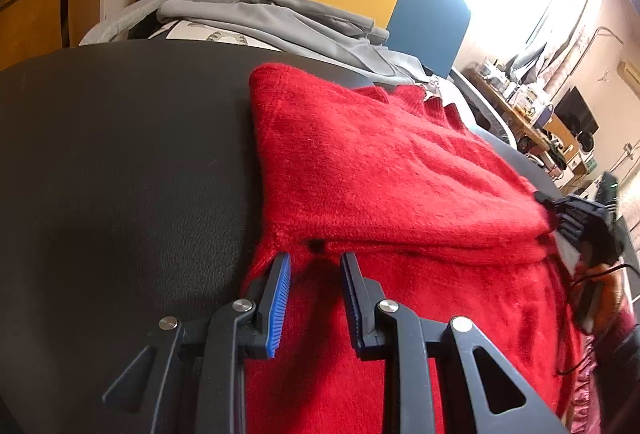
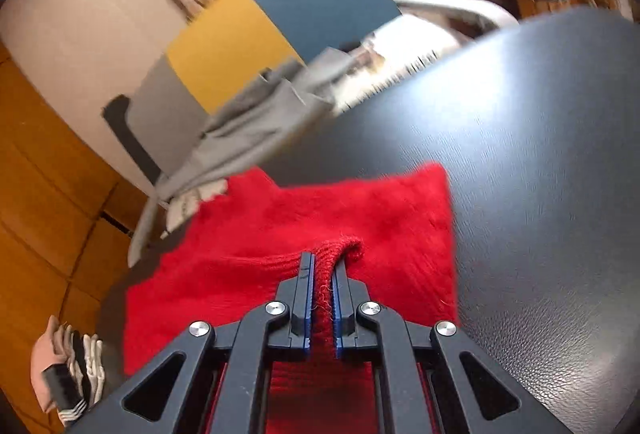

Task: Fold clothes
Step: 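Lay the held sleeve across the sweater body with the right gripper, then open the right gripper to release the sleeve on the sweater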

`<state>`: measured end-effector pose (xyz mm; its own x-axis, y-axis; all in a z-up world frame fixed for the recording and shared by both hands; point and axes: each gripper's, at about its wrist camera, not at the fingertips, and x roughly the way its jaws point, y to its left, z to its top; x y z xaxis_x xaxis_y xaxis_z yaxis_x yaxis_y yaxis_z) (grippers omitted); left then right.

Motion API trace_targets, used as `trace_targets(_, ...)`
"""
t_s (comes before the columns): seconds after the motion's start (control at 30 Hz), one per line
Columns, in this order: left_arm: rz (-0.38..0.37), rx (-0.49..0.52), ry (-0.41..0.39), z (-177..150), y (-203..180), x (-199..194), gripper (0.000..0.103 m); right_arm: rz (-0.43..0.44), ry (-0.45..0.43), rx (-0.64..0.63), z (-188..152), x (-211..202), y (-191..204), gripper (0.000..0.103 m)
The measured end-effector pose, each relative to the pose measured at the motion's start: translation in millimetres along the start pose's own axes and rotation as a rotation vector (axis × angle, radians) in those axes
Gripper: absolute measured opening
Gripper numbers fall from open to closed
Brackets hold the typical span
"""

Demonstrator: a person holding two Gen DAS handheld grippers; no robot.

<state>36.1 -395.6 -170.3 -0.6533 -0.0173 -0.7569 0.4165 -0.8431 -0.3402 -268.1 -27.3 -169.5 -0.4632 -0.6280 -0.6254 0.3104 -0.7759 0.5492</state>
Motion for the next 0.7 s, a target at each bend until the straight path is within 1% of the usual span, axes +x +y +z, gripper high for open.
trace_targets(0.07, -0.02, -0.012, 0.01, -2.1, 2.4, -6.0, 0.025, -0.019, 0.017, 0.015, -1.8, 7.1, -5.5, 0.008)
trace_targets(0.17, -0.071, -0.018, -0.011, -2.2, 4.8, -27.0, 0.025, -0.061, 0.022, 0.022, -2.0, 0.9, -11.1, 0.012)
trace_targets(0.2, -0.088, -0.019, -0.018, -2.2, 5.6, -34.1, 0.025, -0.075, 0.023, 0.024, -2.0, -1.3, -12.9, 0.016)
trace_targets(0.23, -0.098, -0.018, -0.039, 1.6, 6.1, -40.4, 0.025, -0.088, 0.024, 0.026, -2.1, -3.4, -14.8, 0.016)
trace_targets(0.27, -0.108, -0.017, -0.061, 5.6, 6.7, -46.6, 0.025, -0.128, 0.006, 0.005, 0.9, -10.8, -11.6, 0.016)
trace_targets(0.33, -0.104, -0.008, -0.109, 21.6, 5.2, -52.8, 0.025, -0.21, -0.032, -0.038, 7.2, -26.1, -4.6, 0.024)
trace_targets(0.37, -0.102, -0.001, -0.127, 31.0, 4.2, -53.2, 0.025, -0.234, -0.065, -0.082, 8.2, -35.1, 4.9, 0.026)
trace_targets(0.43, -0.078, 0.021, -0.153, 54.1, 0.7, -44.5, 0.025, -0.195, -0.058, -0.192, 10.5, -36.4, 35.6, 0.032)
trace_targets(0.5, -0.063, 0.03, -0.145, 74.3, -1.2, -28.5, 0.025, -0.153, -0.049, -0.302, 12.8, -37.3, 66.5, 0.035)
trace_targets(0.57, -0.046, 0.038, -0.129, 94.7, -2.3, -8.6, 0.025, -0.101, 0.011, -0.415, 7.0, -23.5, 99.7, 0.039)
trace_targets(0.6, -0.037, 0.042, -0.121, 105.0, -2.8, 1.3, 0.025, -0.112, 0.049, -0.463, 1.9, -11.9, 109.1, 0.042)
trace_targets(0.67, -0.048, 0.069, -0.096, 118.8, -4.7, 20.4, 0.025, -0.136, 0.124, -0.557, -8.6, 11.6, 127.1, 0.043)
trace_targets(0.7, -0.017, 0.076, -0.087, 125.6, -4.4, 33.7, 0.025, -0.148, 0.162, -0.603, -13.8, 23.4, 136.2, 0.043)
